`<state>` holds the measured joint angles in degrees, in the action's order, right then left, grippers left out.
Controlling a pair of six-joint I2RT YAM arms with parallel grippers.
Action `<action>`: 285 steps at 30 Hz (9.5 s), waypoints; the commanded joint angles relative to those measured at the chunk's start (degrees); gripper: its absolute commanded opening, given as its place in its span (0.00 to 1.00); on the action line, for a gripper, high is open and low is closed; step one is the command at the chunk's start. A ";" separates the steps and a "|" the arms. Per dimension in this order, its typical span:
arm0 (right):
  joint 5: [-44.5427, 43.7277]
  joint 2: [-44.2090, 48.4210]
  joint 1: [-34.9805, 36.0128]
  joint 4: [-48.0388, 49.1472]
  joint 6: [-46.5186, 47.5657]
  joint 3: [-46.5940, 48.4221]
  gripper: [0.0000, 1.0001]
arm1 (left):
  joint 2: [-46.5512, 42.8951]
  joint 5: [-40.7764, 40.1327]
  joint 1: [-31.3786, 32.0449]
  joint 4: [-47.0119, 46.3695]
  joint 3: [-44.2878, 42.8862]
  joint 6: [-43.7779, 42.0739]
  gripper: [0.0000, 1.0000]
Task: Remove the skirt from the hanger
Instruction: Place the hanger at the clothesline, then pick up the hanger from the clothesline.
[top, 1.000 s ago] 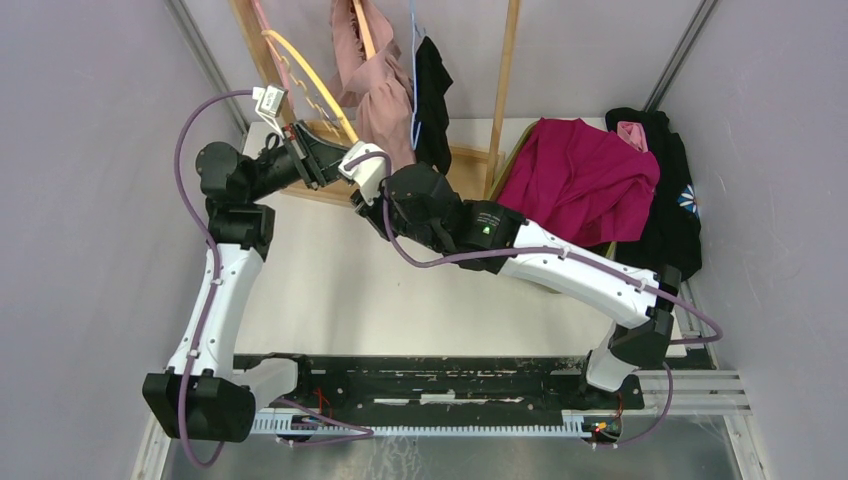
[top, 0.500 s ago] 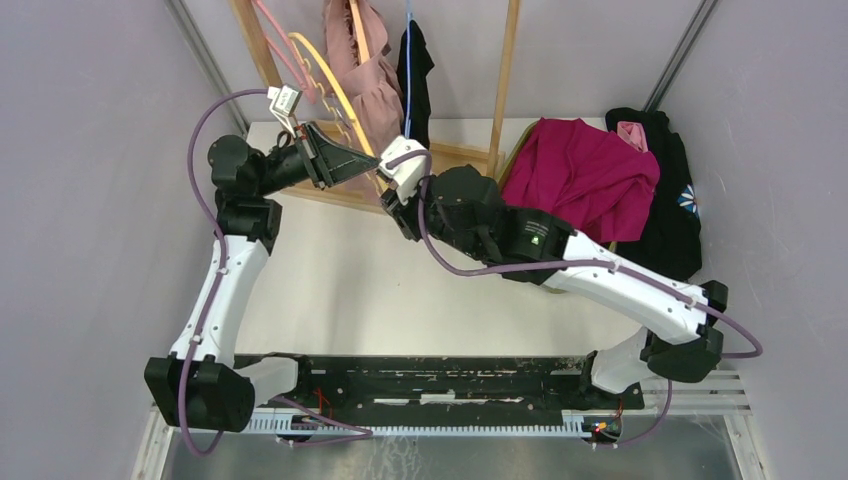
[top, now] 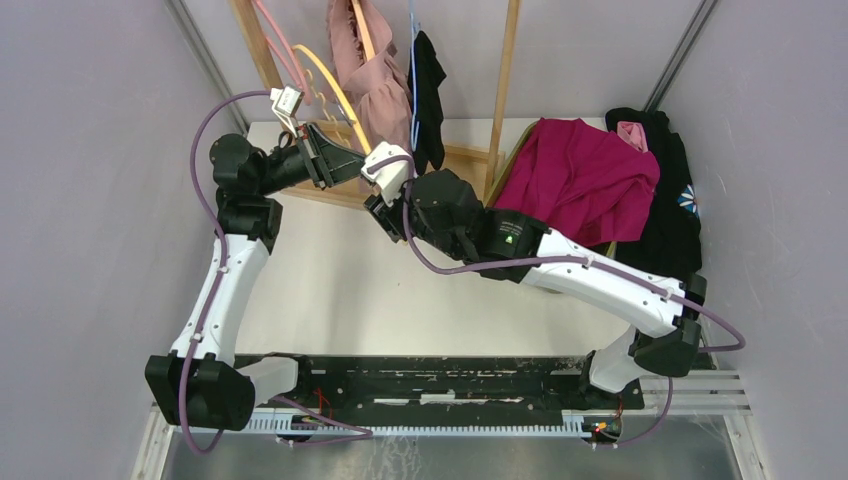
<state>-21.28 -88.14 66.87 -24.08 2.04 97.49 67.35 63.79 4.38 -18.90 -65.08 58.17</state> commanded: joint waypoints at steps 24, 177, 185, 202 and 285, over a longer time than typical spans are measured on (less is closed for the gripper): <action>-3.32 -2.92 -0.39 3.11 2.17 2.44 0.01 | -13.51 2.91 1.57 2.27 4.44 -6.00 0.26; 12.59 -0.15 -41.23 5.99 -13.55 2.37 0.53 | -10.32 -57.70 2.55 41.75 1.73 -51.49 0.48; 12.49 8.47 -41.22 7.06 -10.30 -3.63 0.69 | -10.29 -57.90 2.51 40.34 0.48 -51.21 0.51; 13.47 20.36 -41.21 4.77 -6.77 -7.84 0.79 | -2.16 -53.45 2.90 37.21 -15.65 -46.63 0.47; 12.97 29.26 -41.25 5.16 -5.62 -19.86 0.70 | 22.87 -72.84 15.17 18.18 -54.27 -61.00 0.03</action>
<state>-7.60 -58.98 25.80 -21.45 -4.01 77.93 96.68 -11.25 20.60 15.88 -118.63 -0.12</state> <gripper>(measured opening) 0.701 0.224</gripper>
